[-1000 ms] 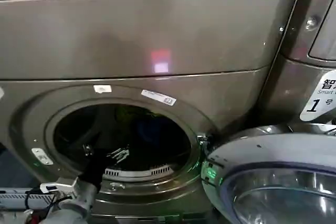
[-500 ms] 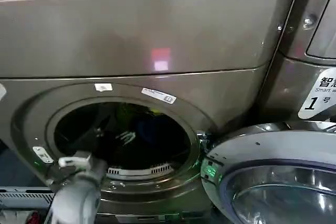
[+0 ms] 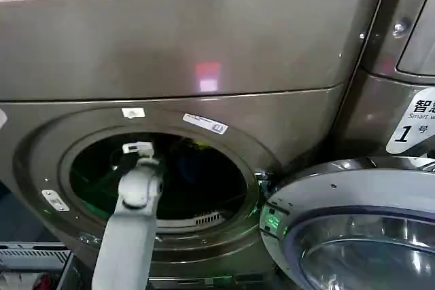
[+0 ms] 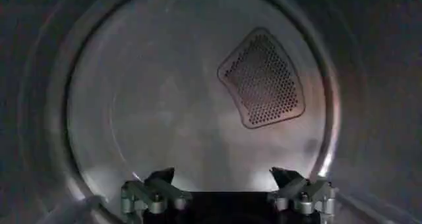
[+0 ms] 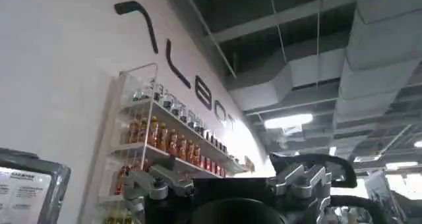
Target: Grasp the clothes from the dryer.
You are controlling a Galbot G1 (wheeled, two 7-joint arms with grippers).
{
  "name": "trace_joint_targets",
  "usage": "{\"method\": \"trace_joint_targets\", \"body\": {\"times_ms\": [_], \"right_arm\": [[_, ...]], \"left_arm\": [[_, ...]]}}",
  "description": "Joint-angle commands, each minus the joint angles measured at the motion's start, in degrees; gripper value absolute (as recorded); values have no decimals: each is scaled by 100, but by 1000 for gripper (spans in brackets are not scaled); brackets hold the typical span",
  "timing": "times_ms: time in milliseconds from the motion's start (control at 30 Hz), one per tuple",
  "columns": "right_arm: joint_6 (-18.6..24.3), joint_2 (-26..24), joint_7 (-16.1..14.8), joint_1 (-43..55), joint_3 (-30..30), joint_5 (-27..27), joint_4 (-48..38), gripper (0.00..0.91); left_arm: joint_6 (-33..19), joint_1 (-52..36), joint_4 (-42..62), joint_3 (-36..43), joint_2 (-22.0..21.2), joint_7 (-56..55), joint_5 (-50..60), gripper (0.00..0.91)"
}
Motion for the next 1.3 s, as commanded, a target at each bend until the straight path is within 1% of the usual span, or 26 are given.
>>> {"method": "trace_joint_targets", "body": {"times_ms": [33, 133, 300, 467, 600, 767, 1000, 1300], "right_arm": [[6, 10, 3, 42, -73, -21, 9, 907], [4, 27, -4, 83, -142, -31, 39, 907], [9, 51, -20, 132, -226, -88, 48, 907], [19, 42, -35, 157, -250, -127, 49, 907], [19, 42, -42, 161, -256, -135, 25, 907], [26, 38, -50, 151, -224, -136, 2, 907], [25, 19, -55, 137, -232, -134, 29, 907], [25, 23, -62, 115, -202, -135, 30, 907]], "left_arm": [[-972, -600, 1259, 1231, 99, 1862, 710, 907], [-1243, -776, 1309, 1574, 92, 2167, 769, 907], [-1312, -1165, 1591, 2002, 8, 2743, 1296, 907], [-1394, -1330, 1742, 2344, -114, 2976, 1629, 907], [-1376, -1346, 1722, 2443, -244, 3101, 2158, 907], [-1364, -1350, 1881, 2554, -360, 3307, 2417, 907], [-1473, -1308, 1859, 2772, -352, 3474, 2453, 907], [-1456, -1269, 1995, 2939, -527, 3528, 2546, 907]]}}
